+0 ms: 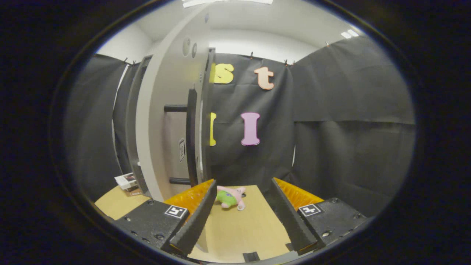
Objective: Open the shoe cabinet door, grab the shoes and put them into the shoe cabinet, then close the shoe cabinet door.
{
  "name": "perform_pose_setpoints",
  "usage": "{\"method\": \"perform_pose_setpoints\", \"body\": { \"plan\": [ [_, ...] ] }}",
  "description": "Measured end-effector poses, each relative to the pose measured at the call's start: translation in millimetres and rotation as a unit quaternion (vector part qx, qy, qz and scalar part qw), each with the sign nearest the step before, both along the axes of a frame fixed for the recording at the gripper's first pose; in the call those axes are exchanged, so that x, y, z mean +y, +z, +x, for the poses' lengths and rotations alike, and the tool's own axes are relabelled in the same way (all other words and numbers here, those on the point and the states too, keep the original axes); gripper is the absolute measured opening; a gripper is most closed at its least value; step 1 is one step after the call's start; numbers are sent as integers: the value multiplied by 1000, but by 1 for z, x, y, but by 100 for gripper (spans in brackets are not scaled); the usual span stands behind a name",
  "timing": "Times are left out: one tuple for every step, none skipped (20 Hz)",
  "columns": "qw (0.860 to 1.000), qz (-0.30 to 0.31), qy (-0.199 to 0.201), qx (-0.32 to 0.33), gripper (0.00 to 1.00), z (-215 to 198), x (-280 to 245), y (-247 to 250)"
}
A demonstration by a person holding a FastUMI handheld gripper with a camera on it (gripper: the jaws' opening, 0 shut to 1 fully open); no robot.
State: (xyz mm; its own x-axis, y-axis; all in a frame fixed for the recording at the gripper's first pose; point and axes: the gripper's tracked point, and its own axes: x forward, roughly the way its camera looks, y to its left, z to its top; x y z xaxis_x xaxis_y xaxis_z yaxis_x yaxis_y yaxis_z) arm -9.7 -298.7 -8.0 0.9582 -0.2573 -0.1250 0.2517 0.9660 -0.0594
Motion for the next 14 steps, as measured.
{"method": "perform_pose_setpoints", "body": {
  "plan": [
    [1000, 13, 4, -1, 95, 1, 7, -3],
    [1000, 24, 6, -3, 95, 0, 12, -5],
    [999, 31, 4, -6, 95, 0, 13, -5],
    [999, 34, -4, -10, 95, 0, 13, -4],
    [999, 30, -16, -12, 95, -1, 13, -4],
    [999, 23, -32, -10, 95, -3, 14, -3],
    [999, 16, -48, -9, 95, -6, 16, -5],
    [998, 12, -59, -12, 95, -8, 20, -4],
    [998, 10, -63, -17, 95, -7, 27, -3],
    [998, 15, -60, -20, 95, -6, 34, -5],
    [998, 22, -51, -23, 95, -5, 44, -7],
    [999, 27, -37, -24, 95, -4, 55, -8],
    [999, 30, -22, -26, 95, -2, 63, -9],
    [999, 32, -11, -27, 95, 0, 73, -10]
  ]
}}
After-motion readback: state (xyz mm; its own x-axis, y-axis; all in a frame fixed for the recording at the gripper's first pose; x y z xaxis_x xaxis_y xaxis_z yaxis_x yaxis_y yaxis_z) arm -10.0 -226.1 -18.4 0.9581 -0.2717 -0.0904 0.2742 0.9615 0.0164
